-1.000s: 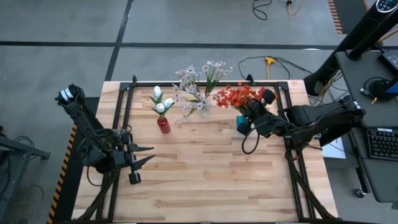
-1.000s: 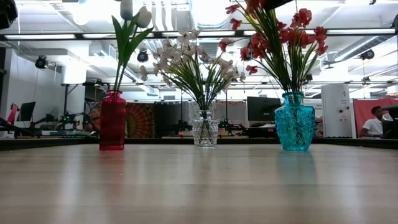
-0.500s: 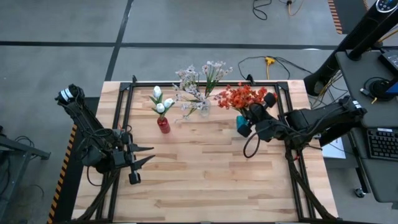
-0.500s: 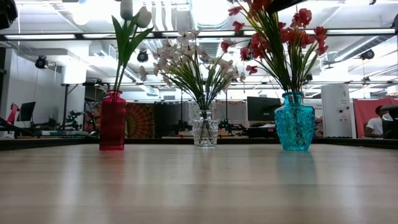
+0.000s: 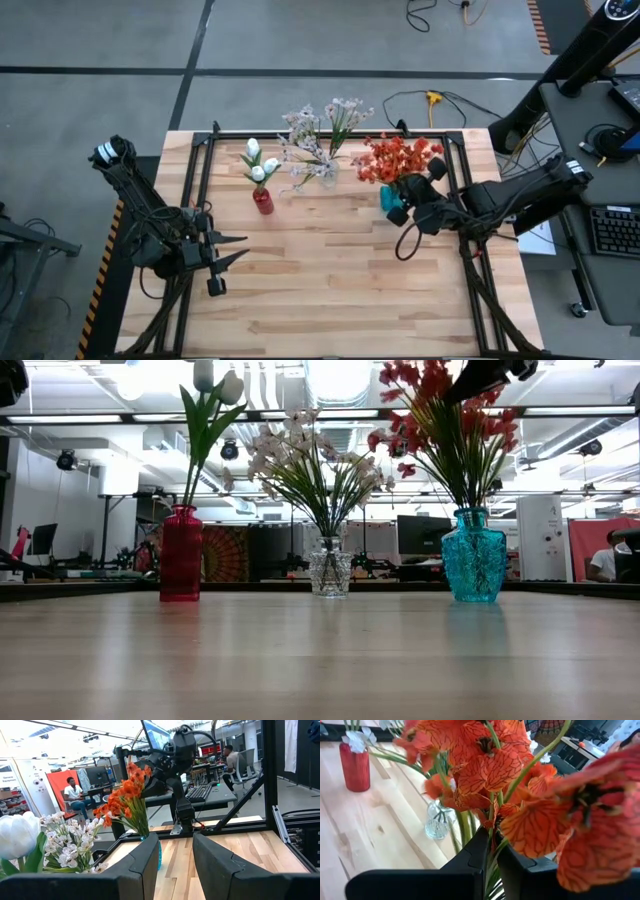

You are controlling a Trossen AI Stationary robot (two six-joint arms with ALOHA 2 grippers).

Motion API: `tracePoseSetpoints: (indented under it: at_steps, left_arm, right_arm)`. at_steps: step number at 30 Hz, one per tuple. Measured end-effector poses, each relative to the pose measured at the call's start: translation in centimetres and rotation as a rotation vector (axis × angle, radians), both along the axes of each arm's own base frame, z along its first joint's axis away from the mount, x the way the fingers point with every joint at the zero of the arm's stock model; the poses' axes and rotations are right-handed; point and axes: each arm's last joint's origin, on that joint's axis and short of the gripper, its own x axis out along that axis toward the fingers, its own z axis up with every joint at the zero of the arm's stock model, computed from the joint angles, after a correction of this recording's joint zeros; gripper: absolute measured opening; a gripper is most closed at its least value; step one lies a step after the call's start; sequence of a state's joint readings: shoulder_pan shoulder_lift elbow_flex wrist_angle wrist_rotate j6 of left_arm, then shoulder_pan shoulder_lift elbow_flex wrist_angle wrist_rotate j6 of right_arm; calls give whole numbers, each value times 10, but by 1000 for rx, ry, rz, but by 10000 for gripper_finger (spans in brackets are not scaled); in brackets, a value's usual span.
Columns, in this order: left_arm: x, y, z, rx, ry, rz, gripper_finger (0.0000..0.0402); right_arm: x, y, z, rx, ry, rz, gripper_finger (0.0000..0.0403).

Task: Sort flowers into vase by color
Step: Put the orange flowers into the blue vase

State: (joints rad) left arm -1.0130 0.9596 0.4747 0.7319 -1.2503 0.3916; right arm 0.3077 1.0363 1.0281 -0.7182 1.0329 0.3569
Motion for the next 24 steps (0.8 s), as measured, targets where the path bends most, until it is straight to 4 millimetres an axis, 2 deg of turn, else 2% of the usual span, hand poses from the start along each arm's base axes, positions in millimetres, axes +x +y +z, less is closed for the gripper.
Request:
tracePoseSetpoints:
  at_steps: [6, 19, 24]
  left_arm:
    - [0, 0, 0, 0, 0, 0, 105]
    - [0, 0, 0, 0, 0, 0, 105]
    - [0, 0, 0, 0, 0, 0, 105]
  right_arm:
    - [-1, 0, -9, 5, 11, -9, 28]
    - [-1, -1, -10, 3, 0, -25, 30]
    - [-1, -1, -10, 3, 0, -25, 46]
